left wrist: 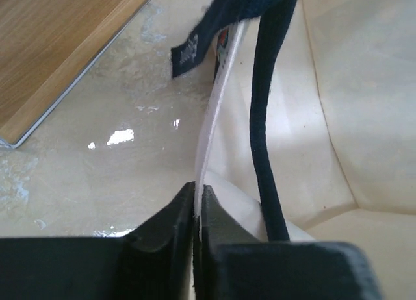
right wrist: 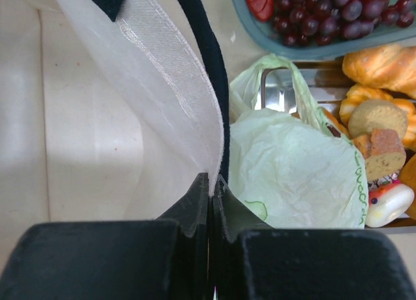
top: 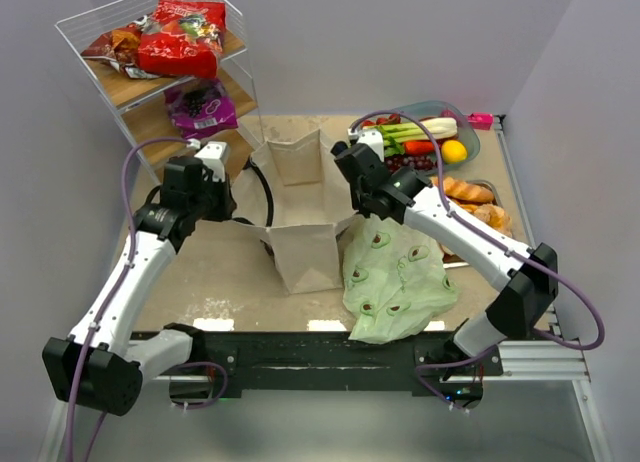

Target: Place the mixed food into the grocery bags and tie them

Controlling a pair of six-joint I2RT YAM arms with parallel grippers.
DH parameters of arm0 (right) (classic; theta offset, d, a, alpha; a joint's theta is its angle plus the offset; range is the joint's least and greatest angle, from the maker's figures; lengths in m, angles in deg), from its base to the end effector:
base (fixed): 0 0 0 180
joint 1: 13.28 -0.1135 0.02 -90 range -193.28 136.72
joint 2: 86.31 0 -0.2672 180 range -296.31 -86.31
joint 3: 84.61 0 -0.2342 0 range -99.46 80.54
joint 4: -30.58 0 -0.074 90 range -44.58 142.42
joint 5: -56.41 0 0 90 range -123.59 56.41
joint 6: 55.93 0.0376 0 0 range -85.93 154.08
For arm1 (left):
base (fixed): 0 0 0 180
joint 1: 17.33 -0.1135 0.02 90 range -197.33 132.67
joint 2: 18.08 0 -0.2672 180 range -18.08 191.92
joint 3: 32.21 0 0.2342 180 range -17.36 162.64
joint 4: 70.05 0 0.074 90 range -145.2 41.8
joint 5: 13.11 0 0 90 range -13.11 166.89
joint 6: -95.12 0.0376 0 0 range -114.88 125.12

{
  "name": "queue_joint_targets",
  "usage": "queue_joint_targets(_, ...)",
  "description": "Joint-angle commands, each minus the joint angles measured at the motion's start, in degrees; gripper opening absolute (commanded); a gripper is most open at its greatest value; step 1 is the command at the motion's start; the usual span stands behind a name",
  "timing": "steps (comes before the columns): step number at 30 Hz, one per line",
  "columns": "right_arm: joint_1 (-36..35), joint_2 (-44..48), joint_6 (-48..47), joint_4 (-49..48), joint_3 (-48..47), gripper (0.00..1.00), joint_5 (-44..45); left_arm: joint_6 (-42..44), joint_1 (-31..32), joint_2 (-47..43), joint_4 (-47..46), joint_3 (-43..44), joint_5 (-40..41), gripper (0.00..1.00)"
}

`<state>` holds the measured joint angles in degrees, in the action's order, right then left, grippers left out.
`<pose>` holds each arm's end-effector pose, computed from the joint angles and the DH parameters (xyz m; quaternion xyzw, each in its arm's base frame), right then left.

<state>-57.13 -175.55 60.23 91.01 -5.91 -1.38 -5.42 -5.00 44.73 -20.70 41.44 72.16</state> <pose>0.2416 0.2043 0.3505 -0.0407 0.9025 -0.0165 0.4284 0.2095 -0.0490 0.3258 0.0320 0.8996 -0.1225 0.4180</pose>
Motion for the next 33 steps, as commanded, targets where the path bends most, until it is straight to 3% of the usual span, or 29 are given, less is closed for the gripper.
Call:
queue_joint_targets(1,1.14,2.47,-0.22,0.66,3.22,0.0,-2.31,4.57,-1.35,-3.82,-1.01,2.01,-1.33,0.33)
queue_joint_targets(4,1.23,4.15,-0.66,-2.25,4.1,0.17,-7.76,4.92,-1.35,-6.28,-2.42,4.9,0.33,0.62)
queue_joint_targets(5,1.14,5.11,-0.92,-2.86,4.01,0.37,-8.82,5.01,-1.35,-6.81,-3.03,5.87,0.95,0.68)
queue_joint_targets(6,1.23,5.64,-0.93,-3.48,3.49,0.46,-10.48,5.01,-1.35,-7.17,-3.21,7.01,1.56,0.78)
queue_joint_targets(8,1.14,6.96,-1.28,-3.92,2.87,0.67,-11.9,5.01,-1.35,-7.61,-4.0,10.35,4.19,0.83)
queue_joint_targets(11,1.14,8.71,-1.54,-4.19,1.56,0.82,-14.18,4.75,-1.7,-5.6,-3.48,15.18,13.06,0.9)
queue_joint_targets(13,1.14,9.6,-1.72,-4.54,1.2,0.87,-15.59,3.61,-3.88,-1.75,-1.73,20.1,16.23,0.9)
queue_joint_targets(21,1.23,12.67,-2.16,-4.98,1.11,0.93,-17.7,5.71,-8.72,5.65,-3.92,25.3,7.9,0.92)
queue_joint_targets(26,1.14,13.21,-2.51,-5.24,1.64,0.97,-18.4,6.15,-10.76,6.89,-7.42,23.81,2.01,0.93)
queue_joint_targets(33,1.14,13.38,-2.6,-5.94,1.55,0.97,-20.34,5.71,-11.37,8.47,-12.35,19.6,2.18,0.88)
